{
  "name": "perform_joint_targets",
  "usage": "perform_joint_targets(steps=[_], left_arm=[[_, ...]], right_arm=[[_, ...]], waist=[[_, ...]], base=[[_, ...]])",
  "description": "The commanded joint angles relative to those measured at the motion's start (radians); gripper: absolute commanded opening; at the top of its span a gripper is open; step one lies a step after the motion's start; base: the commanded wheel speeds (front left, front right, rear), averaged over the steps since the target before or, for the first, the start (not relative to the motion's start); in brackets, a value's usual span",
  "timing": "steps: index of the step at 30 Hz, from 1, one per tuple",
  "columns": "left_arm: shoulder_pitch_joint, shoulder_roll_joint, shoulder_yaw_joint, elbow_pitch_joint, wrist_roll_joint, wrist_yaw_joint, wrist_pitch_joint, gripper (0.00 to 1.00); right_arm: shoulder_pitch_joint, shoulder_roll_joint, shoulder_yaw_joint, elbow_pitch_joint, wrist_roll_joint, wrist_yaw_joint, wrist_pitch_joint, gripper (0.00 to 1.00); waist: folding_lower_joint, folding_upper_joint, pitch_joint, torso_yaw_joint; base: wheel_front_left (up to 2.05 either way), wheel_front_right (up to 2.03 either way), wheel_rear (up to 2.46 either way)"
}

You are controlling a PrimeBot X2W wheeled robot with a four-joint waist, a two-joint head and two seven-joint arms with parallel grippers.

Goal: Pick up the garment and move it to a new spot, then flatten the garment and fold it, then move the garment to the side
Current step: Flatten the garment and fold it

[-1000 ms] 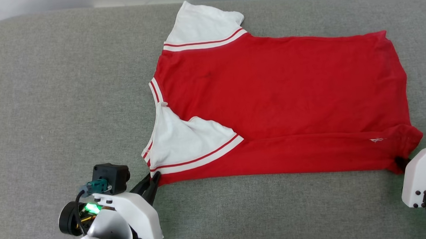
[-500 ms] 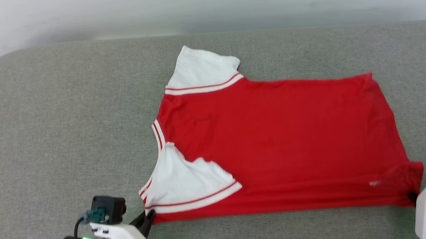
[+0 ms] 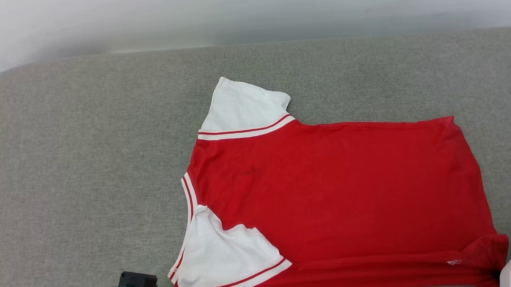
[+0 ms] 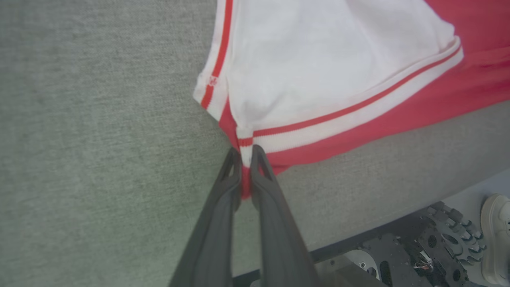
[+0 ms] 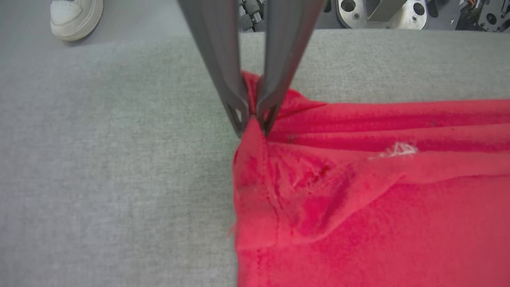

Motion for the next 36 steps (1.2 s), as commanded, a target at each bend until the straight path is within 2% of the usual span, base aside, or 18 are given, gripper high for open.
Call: perform_joint_targets(steps=[1, 3, 4, 5, 6, 7, 8, 12, 16, 17, 19, 20, 21, 25, 29, 36], left_arm=[[-0.005, -0.003, -0.003, 0.012, -0.001, -0.006, 0.0, 0.0], [-0.014, -0.018, -0.009, 0.026, -0.007, -0.019, -0.009, 0.0], [-0.018, -0.022, -0.011, 0.034, -0.007, -0.024, -0.01, 0.18], [-0.024, -0.024, -0.013, 0.04, -0.002, -0.029, -0.015, 0.63], [-0.031, -0.027, -0.014, 0.047, 0.003, -0.032, -0.02, 1.0], [-0.037, -0.031, -0.013, 0.054, 0.008, -0.033, -0.028, 1.0], [-0.041, -0.033, -0.011, 0.061, 0.01, -0.034, -0.037, 1.0], [-0.062, -0.047, 0.015, 0.071, 0.023, -0.038, -0.099, 1.0], [-0.085, -0.062, 0.051, 0.075, 0.045, -0.048, -0.209, 1.0], [-0.106, -0.077, 0.082, 0.076, 0.07, -0.06, -0.316, 1.0], [-0.118, -0.087, 0.097, 0.078, 0.093, -0.069, -0.391, 1.0], [-0.134, -0.093, 0.112, 0.091, 0.137, -0.074, -0.487, 1.0], [-0.139, -0.103, 0.12, 0.091, 0.149, -0.074, -0.509, 1.0], [-0.143, -0.148, 0.174, 0.078, 0.197, -0.087, -0.543, 1.0], [-0.121, -0.231, 0.287, 0.014, 0.285, -0.105, -0.546, 1.0], [-0.075, -0.345, 0.406, -0.025, 0.4, -0.199, -0.545, 1.0]], right_arm=[[0.014, -0.002, -0.002, 0.01, -0.013, -0.002, -0.003, 0.0], [0.009, 0.001, 0.003, 0.027, -0.017, -0.002, -0.011, 0.0], [0.005, 0.004, 0.006, 0.035, -0.019, -0.002, -0.013, 0.0], [-0.001, 0.006, 0.009, 0.041, -0.02, -0.002, -0.02, 0.0], [-0.01, 0.007, 0.012, 0.044, -0.02, -0.002, -0.032, 0.28], [-0.02, 0.01, 0.011, 0.048, -0.018, -0.002, -0.043, 0.96], [-0.026, 0.012, 0.013, 0.052, -0.017, -0.001, -0.052, 1.0], [-0.046, 0.004, 0.021, 0.054, -0.001, -0.001, -0.096, 1.0], [-0.075, -0.001, 0.029, 0.038, 0.02, -0.001, -0.175, 1.0], [-0.1, -0.006, 0.033, 0.022, 0.026, -0.001, -0.26, 1.0], [-0.116, -0.008, 0.045, 0.014, 0.032, -0.001, -0.324, 1.0], [-0.141, -0.01, 0.063, 0.0, 0.037, -0.001, -0.435, 1.0], [-0.147, -0.008, 0.068, -0.006, 0.036, -0.001, -0.476, 1.0], [-0.16, -0.001, 0.088, -0.022, 0.023, -0.001, -0.635, 1.0], [-0.157, 0.03, 0.117, -0.034, 0.055, -0.001, -0.77, 1.0], [-0.148, 0.036, 0.187, -0.047, 0.046, -0.001, -0.975, 1.0]], waist=[[0.0, 0.0, 0.0, 0.0], [0.0, 0.0, 0.002, 0.001], [0.0, 0.0, 0.002, 0.002], [0.0, 0.0, 0.002, 0.002], [0.0, 0.0, 0.002, 0.002], [0.0, 0.0, 0.002, 0.002], [0.0, 0.0, -0.001, 0.002], [0.0, 0.0, -0.015, 0.0], [0.0, 0.0, -0.034, -0.005], [0.0, 0.0, -0.046, -0.009], [0.0, 0.0, -0.054, -0.012], [0.0, 0.0, -0.063, -0.017], [0.0, 0.0, -0.065, -0.019], [0.0, 0.0, -0.067, -0.022], [0.0, 0.0, -0.064, -0.024], [0.0, 0.0, -0.045, -0.036]], base=[[0.0, 0.0, 0.0], [0.0, 0.0, 0.0], [0.0, 0.0, 0.0], [0.0, 0.0, 0.0], [0.0, 0.0, 0.0], [0.0, 0.0, 0.0], [0.0, 0.0, 0.0], [0.0, 0.0, 0.0], [0.0, 0.0, 0.0], [0.0, 0.0, 0.0], [0.0, 0.0, 0.0], [0.0, 0.0, 0.0], [0.0, 0.0, 0.0], [0.0, 0.0, 0.0], [0.0, 0.0, 0.0], [0.0, 0.0, 0.0]])
